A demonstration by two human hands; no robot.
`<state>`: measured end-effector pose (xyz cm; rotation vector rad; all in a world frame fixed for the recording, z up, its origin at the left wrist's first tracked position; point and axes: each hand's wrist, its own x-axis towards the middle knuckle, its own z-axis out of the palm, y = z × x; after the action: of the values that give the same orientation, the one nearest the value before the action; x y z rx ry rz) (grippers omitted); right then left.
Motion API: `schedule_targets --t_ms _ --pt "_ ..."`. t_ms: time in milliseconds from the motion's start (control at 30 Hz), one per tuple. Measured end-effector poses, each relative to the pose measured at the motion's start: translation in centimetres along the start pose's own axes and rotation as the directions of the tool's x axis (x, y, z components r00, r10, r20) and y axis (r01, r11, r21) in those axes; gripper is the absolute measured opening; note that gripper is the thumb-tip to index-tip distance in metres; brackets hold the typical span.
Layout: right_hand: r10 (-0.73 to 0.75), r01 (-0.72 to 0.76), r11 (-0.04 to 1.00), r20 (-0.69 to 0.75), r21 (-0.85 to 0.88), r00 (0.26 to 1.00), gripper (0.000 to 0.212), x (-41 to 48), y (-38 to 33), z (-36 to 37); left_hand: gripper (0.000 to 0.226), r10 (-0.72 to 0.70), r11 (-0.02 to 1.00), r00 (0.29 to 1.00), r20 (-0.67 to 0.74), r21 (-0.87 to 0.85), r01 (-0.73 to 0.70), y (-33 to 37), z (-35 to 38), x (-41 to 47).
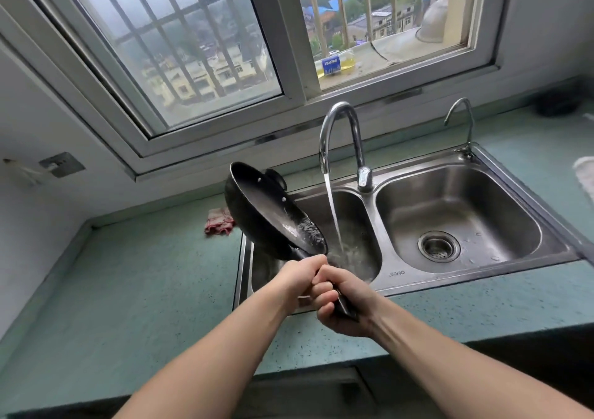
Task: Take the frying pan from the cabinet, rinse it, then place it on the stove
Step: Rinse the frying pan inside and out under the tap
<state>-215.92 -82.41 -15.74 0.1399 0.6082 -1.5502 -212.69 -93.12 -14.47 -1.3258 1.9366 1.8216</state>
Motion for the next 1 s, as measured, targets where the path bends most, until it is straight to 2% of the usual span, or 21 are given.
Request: schedule_targets --t_ms 167,367,500,600,700,867,1000 --pt "0.028 -0.035 0.996 0.079 0.081 0.996 0.029 -1.8 1.5 -0.1 0.033 0.009 0.998 0.999 -0.046 0.069 -0.006 -0.8 0.9 -2.3" --pt "0.01 -0.027 0.989 0.118 0.146 0.993 0.03 -3.4 2.3 0.0 0.038 0.032 0.996 0.997 -0.069 0.086 -0.026 -1.0 1.7 -4.1" --pt "-0.006 0.006 1.0 -0.001 -0.029 1.0 0.038 -5.1 1.7 0.2 0.052 -0.003 1.0 0.999 0.036 0.024 0.002 -0.9 2.5 -4.7" --pt "-0.046 0.009 0.969 -0.146 -0.245 0.988 0.033 -6.6 1.3 0.7 0.045 -0.045 0.999 0.992 0.116 -0.013 0.047 -1.0 3.3 -5.2" --pt "-0.094 -0.018 0.914 -0.256 -0.404 0.962 0.026 -7.6 1.1 0.9 0.047 -0.087 0.993 0.979 0.185 -0.063 0.1 -1.6 4.3 -5.5" --pt "-0.089 -0.06 0.912 -0.34 -0.405 0.936 0.025 -8.8 0.8 0.3 0.041 -0.092 0.964 0.958 0.27 -0.216 0.154 -2.7 6.3 -5.4" --pt "-0.122 -0.065 0.889 -0.372 -0.454 0.92 0.026 -9.8 0.9 -0.1 0.042 -0.084 0.95 0.951 0.297 -0.264 0.166 -3.5 7.3 -5.2"
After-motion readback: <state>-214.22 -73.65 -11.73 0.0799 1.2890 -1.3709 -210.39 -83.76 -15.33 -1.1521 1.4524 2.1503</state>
